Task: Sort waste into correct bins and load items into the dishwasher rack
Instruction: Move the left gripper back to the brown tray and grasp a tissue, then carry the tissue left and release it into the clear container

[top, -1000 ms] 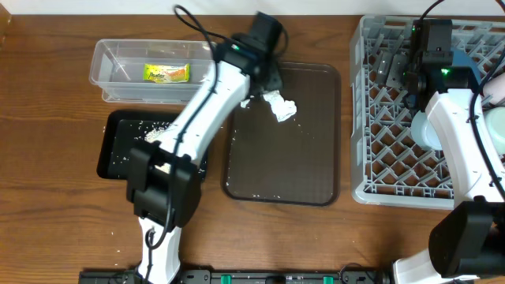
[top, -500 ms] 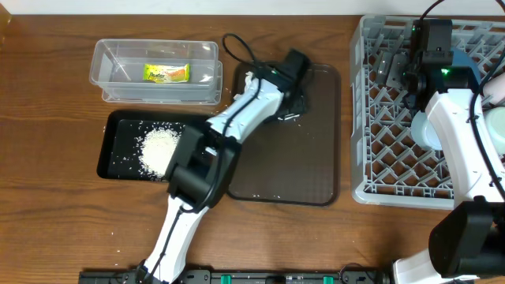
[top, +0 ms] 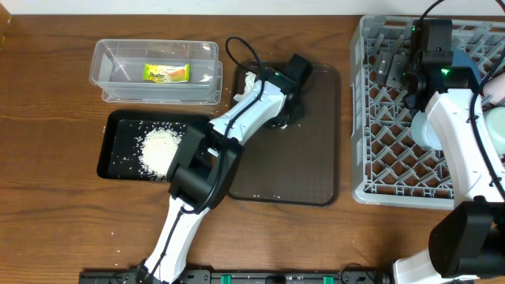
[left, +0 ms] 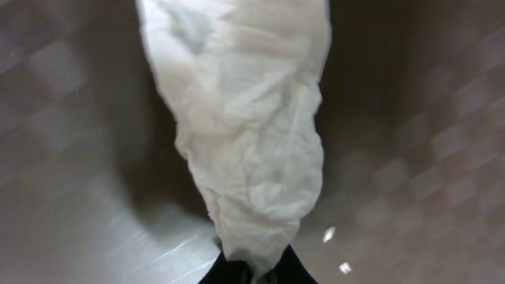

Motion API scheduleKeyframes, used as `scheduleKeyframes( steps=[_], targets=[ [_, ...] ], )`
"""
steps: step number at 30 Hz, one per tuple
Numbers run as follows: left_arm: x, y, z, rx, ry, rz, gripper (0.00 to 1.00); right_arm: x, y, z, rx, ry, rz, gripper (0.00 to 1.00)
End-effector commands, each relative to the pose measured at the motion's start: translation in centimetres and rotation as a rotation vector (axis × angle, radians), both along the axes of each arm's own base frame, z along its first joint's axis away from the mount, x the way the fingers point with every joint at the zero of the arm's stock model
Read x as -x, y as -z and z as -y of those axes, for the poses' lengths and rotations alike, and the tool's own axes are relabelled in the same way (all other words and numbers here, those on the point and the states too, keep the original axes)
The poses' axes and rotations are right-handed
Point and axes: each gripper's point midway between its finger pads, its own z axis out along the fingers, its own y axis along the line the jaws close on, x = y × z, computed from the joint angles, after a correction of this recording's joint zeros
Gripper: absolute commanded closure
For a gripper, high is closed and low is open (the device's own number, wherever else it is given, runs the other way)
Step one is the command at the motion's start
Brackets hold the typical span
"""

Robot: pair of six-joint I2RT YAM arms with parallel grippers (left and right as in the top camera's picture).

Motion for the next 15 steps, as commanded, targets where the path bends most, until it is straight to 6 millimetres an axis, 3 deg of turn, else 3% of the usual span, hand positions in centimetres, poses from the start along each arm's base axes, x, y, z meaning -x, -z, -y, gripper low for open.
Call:
scheduleKeyframes(
  steps=[1,5,9,12,15],
  targets=[
    [-1.1,-5.2,-1.3,-0.019,-0.022,0.114,0.94,0.0,-0.4,-0.3,-0.002,0.007,0.011,0.01],
    [-2.3,-12.2,-3.2,-0.049,-0.072,0.296,0.94,0.0,-0.4,-0.3,-0.002,0.007,0.011,0.01],
    [-3.1,-17.2,-5.7,-0.102,-0.136,0.438,0.94,0.0,-0.4,-0.3,-0.002,0.007,0.011,0.01],
    [-3.6,-19.0,-7.5,-0.118,-0.19,0.487,0.94,0.0,-0.4,-0.3,-0.002,0.007,0.011,0.01],
    [-4.6,-19.4,-9.8,-0.126,-0.243,0.494,0.93,0.0,-0.4,-0.3,-0.002,0.007,0.011,0.01]
  ],
)
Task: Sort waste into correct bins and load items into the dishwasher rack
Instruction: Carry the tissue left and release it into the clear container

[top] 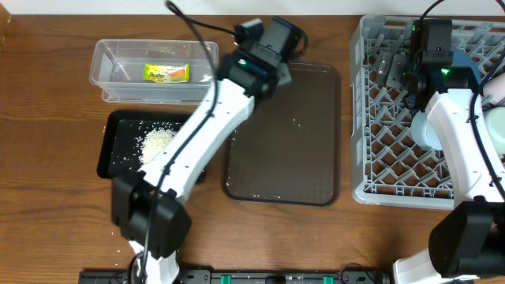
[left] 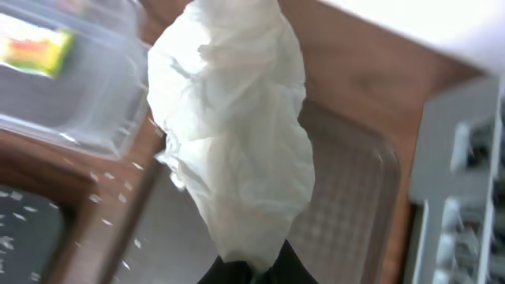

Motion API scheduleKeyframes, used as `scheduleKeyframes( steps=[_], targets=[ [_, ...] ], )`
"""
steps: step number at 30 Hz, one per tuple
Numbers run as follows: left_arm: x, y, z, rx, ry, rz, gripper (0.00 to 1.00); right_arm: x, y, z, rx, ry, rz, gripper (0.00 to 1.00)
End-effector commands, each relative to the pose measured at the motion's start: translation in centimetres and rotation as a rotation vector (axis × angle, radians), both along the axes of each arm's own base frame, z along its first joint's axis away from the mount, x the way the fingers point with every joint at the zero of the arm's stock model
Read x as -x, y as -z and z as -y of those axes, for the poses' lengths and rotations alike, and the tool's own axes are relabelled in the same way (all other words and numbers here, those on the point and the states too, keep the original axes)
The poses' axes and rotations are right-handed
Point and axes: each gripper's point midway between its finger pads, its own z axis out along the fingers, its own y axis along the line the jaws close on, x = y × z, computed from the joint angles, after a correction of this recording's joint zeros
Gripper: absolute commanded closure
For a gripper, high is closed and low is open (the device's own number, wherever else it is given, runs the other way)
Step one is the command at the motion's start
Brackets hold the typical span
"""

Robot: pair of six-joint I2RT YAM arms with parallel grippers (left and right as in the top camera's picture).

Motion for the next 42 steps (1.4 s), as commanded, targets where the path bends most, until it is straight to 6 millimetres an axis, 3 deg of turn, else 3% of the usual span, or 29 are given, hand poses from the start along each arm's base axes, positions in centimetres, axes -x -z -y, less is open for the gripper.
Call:
scheduleKeyframes(
  steps=[1,9,12,17,20,23,26,37,42],
  targets=[
    [-1.9,0.7,-4.5,-0.063,-0.123,0.009,0.93,0.0,-0.4,-0.3,-0.002,0.007,0.012,0.01],
    [-4.7,0.9,-16.1,0.007,-0.439,-0.001,0.89,0.0,-0.4,-0.3,-0.002,0.007,0.012,0.01],
    [-4.9,1.2,-19.0,0.06,-0.506,-0.018,0.9,0.0,-0.4,-0.3,-0.002,0.007,0.012,0.01],
    [-4.7,1.9,-21.7,0.111,-0.559,-0.054,0.89,0.0,-0.4,-0.3,-0.002,0.007,0.012,0.01],
    [-4.3,2.2,-22.4,0.115,-0.59,-0.073,0.84,0.0,-0.4,-0.3,-0.002,0.007,0.012,0.01],
    [-4.1,2.4,-22.4,0.112,-0.59,-0.08,0.56,0.0,-0.4,-0.3,-0.002,0.007,0.012,0.01],
    [-4.0,2.7,-22.3,0.109,-0.588,-0.087,0.42,0.0,-0.4,-0.3,-0.002,0.007,0.012,0.01],
    [-2.9,5.1,-21.4,0.128,-0.555,-0.165,0.33,0.0,-0.4,-0.3,-0.002,0.007,0.012,0.01],
    [-2.9,5.4,-17.5,0.201,-0.31,-0.224,0.33,0.0,-0.4,-0.3,-0.002,0.007,0.012,0.01]
  ],
)
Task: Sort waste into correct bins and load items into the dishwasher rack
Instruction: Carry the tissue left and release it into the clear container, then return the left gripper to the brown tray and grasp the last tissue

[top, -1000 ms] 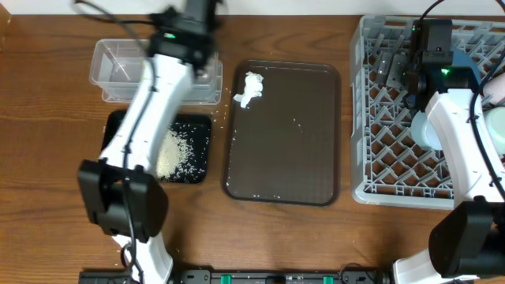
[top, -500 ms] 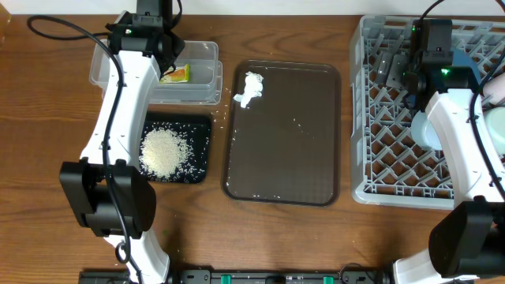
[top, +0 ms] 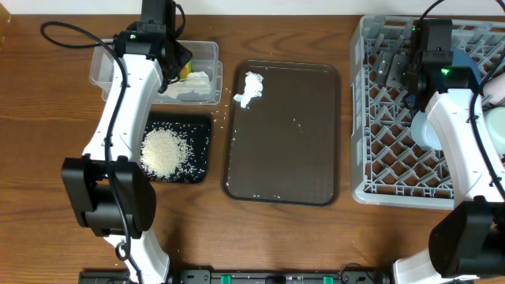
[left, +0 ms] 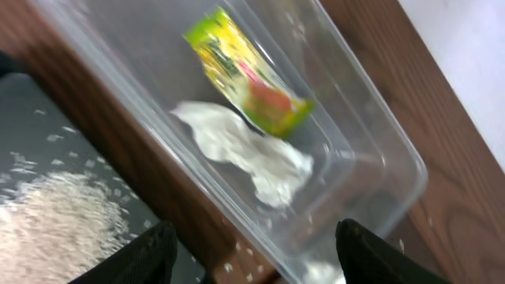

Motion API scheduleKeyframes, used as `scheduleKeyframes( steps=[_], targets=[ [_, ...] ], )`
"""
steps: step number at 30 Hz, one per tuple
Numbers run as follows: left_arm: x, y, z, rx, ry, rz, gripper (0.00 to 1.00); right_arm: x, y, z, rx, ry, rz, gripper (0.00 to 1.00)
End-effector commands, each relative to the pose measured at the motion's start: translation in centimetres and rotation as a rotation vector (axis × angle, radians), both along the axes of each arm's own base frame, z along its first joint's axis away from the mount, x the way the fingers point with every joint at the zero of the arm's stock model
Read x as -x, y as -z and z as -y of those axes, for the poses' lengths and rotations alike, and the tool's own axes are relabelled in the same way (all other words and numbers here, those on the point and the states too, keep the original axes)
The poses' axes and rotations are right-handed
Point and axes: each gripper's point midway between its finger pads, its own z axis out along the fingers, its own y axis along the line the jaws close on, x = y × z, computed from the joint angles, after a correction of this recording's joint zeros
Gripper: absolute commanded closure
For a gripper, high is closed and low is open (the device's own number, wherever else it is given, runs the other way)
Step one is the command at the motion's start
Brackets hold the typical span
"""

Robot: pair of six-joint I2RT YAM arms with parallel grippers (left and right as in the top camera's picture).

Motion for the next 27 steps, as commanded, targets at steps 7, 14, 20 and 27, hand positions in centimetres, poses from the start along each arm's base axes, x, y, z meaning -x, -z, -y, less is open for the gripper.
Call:
scheduleKeyframes(
  steps=[7,14,20,27],
  targets=[
    [-0.1,0.0,10.5,0.011,0.595,0.047,0.34,0.0,-0.4,-0.3,-0.002,0.007,0.012,0.01],
    [1.2,-0.4,17.0,-0.15,0.83,0.089,0.24,0.0,-0.4,-0.3,-0.002,0.007,0.012,0.01],
    [2.3,0.1,19.5,-0.217,0.871,0.087,0.22,0.0,-0.4,-0.3,-0.002,0.007,0.012,0.01],
    [2.5,3.0,20.4,-0.203,0.868,0.025,0.21,0.0,-0.4,-0.3,-0.002,0.007,0.012,0.01]
  ],
)
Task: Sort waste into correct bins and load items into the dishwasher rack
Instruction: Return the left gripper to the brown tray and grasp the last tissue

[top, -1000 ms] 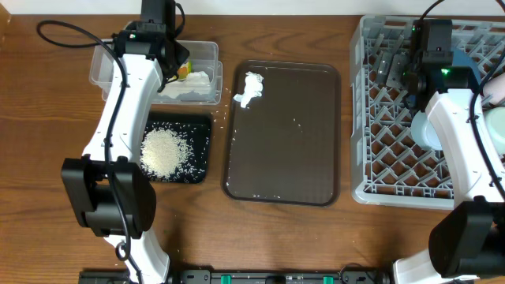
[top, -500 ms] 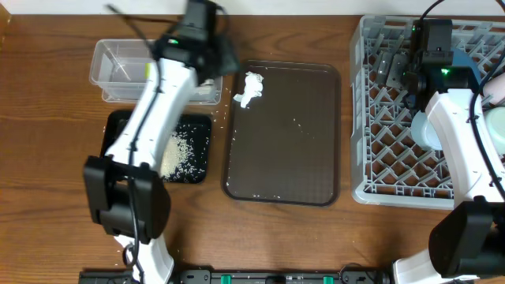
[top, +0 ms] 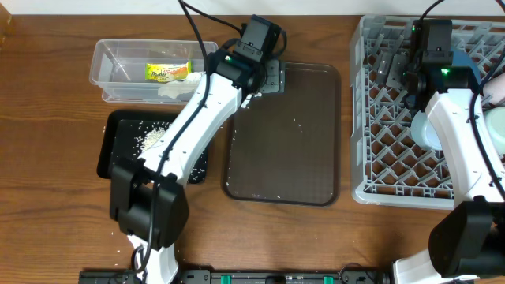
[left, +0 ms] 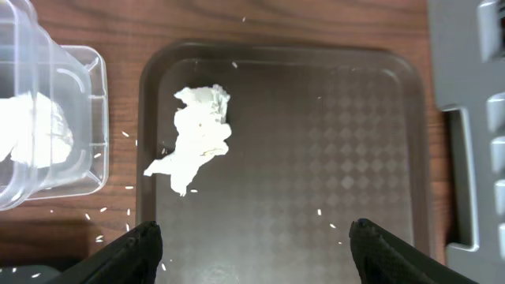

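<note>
A crumpled white tissue point(left: 197, 138) lies at the far left corner of the brown tray point(left: 339, 158). My left gripper point(left: 256, 241) hangs above it, open and empty, with its fingers point(left: 142, 248) spread wide; the overhead view shows this gripper point(top: 270, 77) over that corner. The clear bin point(top: 110, 59) holds a green-yellow wrapper point(top: 167, 72) and another white tissue point(left: 31, 130). My right gripper point(top: 406, 72) is over the far side of the dishwasher rack point(top: 371, 118); its jaws do not show clearly.
A black tray point(top: 114, 150) with a heap of rice sits in front of the clear bin. Loose rice grains dot the brown tray and the wood near it. Pale dishes point(top: 430, 130) sit in the rack at the right.
My left gripper was open over the clear bin and now hangs open over the brown tray's far left corner, above the second tissue. The right arm has not moved.
My left gripper was shut on a white tissue low over the brown tray, then held it raised near the clear bin. Then it stood open over the bin, the tissue lying beside the wrapper. Now it is back over the tray.
</note>
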Motion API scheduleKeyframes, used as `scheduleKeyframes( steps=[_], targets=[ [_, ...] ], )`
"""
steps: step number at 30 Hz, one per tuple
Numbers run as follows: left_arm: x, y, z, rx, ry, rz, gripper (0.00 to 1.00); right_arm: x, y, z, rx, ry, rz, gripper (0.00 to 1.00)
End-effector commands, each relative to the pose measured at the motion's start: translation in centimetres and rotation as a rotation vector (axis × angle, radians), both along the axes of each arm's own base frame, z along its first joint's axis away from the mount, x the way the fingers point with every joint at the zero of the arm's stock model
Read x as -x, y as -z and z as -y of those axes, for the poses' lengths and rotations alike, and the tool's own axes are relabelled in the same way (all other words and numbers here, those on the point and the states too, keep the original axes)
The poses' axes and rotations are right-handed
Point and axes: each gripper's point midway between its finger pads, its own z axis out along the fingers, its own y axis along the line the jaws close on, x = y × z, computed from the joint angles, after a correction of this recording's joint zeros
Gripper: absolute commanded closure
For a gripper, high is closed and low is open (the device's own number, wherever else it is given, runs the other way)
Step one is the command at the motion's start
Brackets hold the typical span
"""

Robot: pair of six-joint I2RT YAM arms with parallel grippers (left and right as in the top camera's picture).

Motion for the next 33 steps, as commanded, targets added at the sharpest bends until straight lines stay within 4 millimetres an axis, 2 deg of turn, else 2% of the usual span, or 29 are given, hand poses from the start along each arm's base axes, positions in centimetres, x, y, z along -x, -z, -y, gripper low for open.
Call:
scheduleKeyframes(
  steps=[1,6,15,22,26,29,33],
  targets=[
    [-0.2,3.6,-0.4,-0.05,-0.028,-0.058,0.2,0.0,-0.4,-0.3,-0.002,0.007,0.012,0.01],
    [-0.2,7.2,0.0,-0.08,-0.023,-0.121,0.18,0.0,-0.4,-0.3,-0.002,0.007,0.012,0.01],
    [-0.9,10.5,0.5,-0.054,-0.1,-0.156,0.18,0.0,-0.4,-0.3,-0.002,0.007,0.012,0.01],
    [-2.6,12.3,1.2,-0.044,-0.102,-0.115,0.17,0.0,-0.4,-0.3,-0.002,0.007,0.012,0.01],
    [-3.7,12.9,-0.1,-0.11,-0.146,-0.069,0.17,0.0,-0.4,-0.3,-0.002,0.007,0.012,0.01],
    [-4.5,12.7,-1.3,-0.167,-0.186,-0.021,0.17,0.0,-0.4,-0.3,-0.002,0.007,0.012,0.01],
    [-5.0,12.4,-1.5,-0.195,-0.176,0.011,0.17,0.0,-0.4,-0.3,-0.002,0.007,0.012,0.01]
  ],
)
